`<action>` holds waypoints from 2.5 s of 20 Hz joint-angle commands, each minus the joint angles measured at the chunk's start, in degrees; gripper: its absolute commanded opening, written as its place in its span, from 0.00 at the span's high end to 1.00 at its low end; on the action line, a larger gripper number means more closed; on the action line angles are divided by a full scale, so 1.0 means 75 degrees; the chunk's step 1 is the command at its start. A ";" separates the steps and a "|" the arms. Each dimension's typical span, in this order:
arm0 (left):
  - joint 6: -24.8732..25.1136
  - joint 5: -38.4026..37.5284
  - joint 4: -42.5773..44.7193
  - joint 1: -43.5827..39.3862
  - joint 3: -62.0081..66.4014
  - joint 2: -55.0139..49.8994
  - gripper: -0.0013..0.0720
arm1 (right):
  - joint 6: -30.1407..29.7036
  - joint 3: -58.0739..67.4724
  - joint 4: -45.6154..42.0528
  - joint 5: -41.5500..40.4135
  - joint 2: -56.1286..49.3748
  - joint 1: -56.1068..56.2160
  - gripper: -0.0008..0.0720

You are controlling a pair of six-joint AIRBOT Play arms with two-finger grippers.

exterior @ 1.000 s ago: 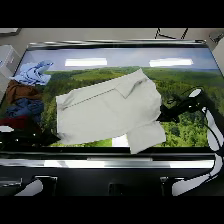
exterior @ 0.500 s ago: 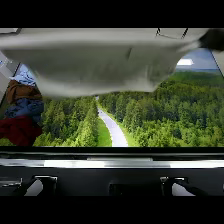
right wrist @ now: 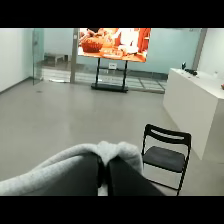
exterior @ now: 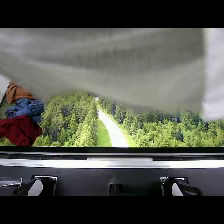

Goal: Fold the clothes and pants, and hang the long-sleeved shirts on hangers.

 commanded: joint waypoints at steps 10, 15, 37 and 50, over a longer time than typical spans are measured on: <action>-0.0726 -0.1527 0.1285 -0.1370 -0.5149 -0.2206 0.95 | 0.1600 -0.3185 -0.0026 0.4127 -0.3657 0.1014 0.93; -0.0807 0.0239 0.1093 -0.1842 -0.6350 -0.4596 0.95 | 0.2570 -0.4281 0.0691 0.1311 -0.6088 0.1510 0.93; -0.0297 0.0527 0.0393 -0.2238 -0.3587 -0.7393 0.95 | 0.2873 -0.3258 0.1105 -0.0562 -0.7729 0.0903 0.93; -0.0493 -0.4205 0.3089 -0.1172 -0.4908 -0.6607 0.95 | 0.2384 -0.4660 -0.0574 0.4264 -0.6572 0.0772 0.93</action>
